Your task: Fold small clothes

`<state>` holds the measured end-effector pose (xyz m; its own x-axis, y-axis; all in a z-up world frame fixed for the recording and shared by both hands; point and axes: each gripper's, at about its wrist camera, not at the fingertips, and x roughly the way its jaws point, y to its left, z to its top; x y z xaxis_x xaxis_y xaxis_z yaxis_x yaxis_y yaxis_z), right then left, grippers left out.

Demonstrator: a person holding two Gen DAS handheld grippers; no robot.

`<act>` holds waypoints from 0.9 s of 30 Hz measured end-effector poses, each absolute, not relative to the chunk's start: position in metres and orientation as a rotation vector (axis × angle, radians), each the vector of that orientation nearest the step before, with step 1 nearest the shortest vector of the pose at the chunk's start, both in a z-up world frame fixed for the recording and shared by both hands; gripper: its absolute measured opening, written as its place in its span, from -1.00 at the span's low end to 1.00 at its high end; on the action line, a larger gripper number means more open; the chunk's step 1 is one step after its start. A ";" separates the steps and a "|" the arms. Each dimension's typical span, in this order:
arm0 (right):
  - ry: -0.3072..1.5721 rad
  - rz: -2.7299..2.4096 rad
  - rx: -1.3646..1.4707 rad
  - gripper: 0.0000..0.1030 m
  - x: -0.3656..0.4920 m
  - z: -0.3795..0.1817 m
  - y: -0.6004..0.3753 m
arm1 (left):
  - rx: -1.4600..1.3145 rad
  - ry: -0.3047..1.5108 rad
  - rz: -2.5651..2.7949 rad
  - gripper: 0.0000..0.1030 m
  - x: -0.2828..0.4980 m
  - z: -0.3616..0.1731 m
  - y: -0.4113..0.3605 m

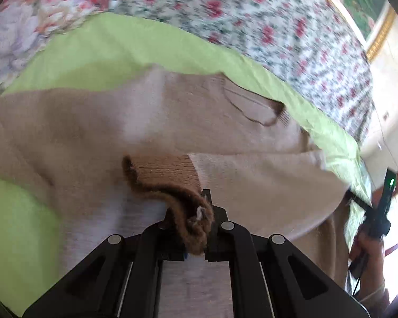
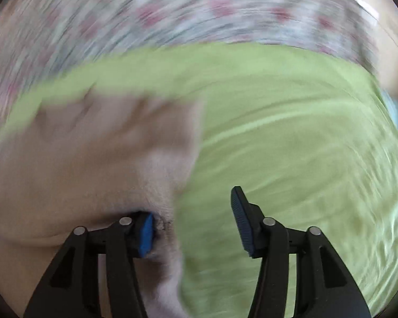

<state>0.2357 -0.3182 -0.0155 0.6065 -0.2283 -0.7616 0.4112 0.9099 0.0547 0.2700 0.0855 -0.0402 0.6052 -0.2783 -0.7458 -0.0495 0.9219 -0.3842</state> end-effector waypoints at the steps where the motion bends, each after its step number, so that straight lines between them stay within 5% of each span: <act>1: 0.813 -0.383 0.279 0.38 0.227 -0.010 -0.328 | -0.371 0.919 -0.150 -0.89 0.271 -0.041 0.077; 10: 0.990 -0.230 0.238 0.49 0.201 -0.024 -0.336 | -0.274 0.944 -0.152 -0.87 0.270 -0.052 0.059; 19: 0.866 -0.106 0.386 0.49 0.227 0.014 -0.347 | -0.235 0.990 -0.181 -0.66 0.276 -0.056 0.060; 25: 1.014 -0.129 0.441 0.04 0.320 -0.044 -0.368 | -0.215 0.984 -0.180 -0.69 0.274 -0.059 0.058; 26: 1.019 -0.096 0.462 -0.16 0.329 -0.051 -0.367 | -0.209 0.985 -0.181 -0.78 0.275 -0.060 0.056; 27: 1.033 -0.054 0.477 -0.64 0.335 -0.056 -0.363 | -0.201 0.986 -0.191 -0.85 0.275 -0.060 0.053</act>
<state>0.3353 -0.3632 -0.0560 0.5200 0.1775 -0.8355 0.2640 0.8968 0.3549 0.2752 0.0534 -0.0602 0.5381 -0.2504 -0.8048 0.0688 0.9647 -0.2542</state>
